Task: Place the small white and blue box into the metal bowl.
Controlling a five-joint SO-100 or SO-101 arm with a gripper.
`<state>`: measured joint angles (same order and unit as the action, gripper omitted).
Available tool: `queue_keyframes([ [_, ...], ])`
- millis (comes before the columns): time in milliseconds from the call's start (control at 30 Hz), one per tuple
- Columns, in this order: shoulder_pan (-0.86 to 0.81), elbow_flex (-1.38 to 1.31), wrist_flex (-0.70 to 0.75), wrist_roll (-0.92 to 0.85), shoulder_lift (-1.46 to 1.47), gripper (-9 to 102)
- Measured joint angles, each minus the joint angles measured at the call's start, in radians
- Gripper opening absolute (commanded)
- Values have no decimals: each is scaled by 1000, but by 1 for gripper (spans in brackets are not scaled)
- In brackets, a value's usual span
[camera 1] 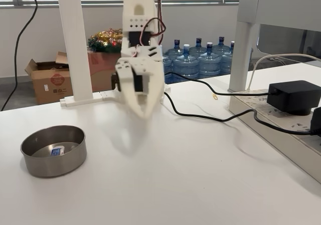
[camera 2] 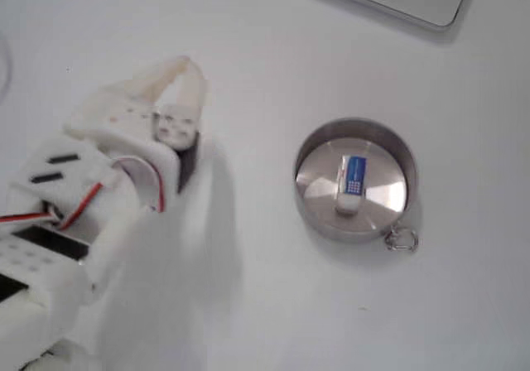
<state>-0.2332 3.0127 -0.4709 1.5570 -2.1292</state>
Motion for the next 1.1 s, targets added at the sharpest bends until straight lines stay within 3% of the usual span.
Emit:
queue_keyframes([
  [300,259,2,0,-9,0,-3],
  [400,276,5,0,-77,0,-3],
  [533,295,15,0,-330,-66,-3],
  [700,327,132,14,-824,-299,-3],
  [800,376,141,155,-1143,-456,-3],
  [900,385,144,396,-1384,-661,-3],
  [1100,403,155,963,-1514,-1124,-3],
])
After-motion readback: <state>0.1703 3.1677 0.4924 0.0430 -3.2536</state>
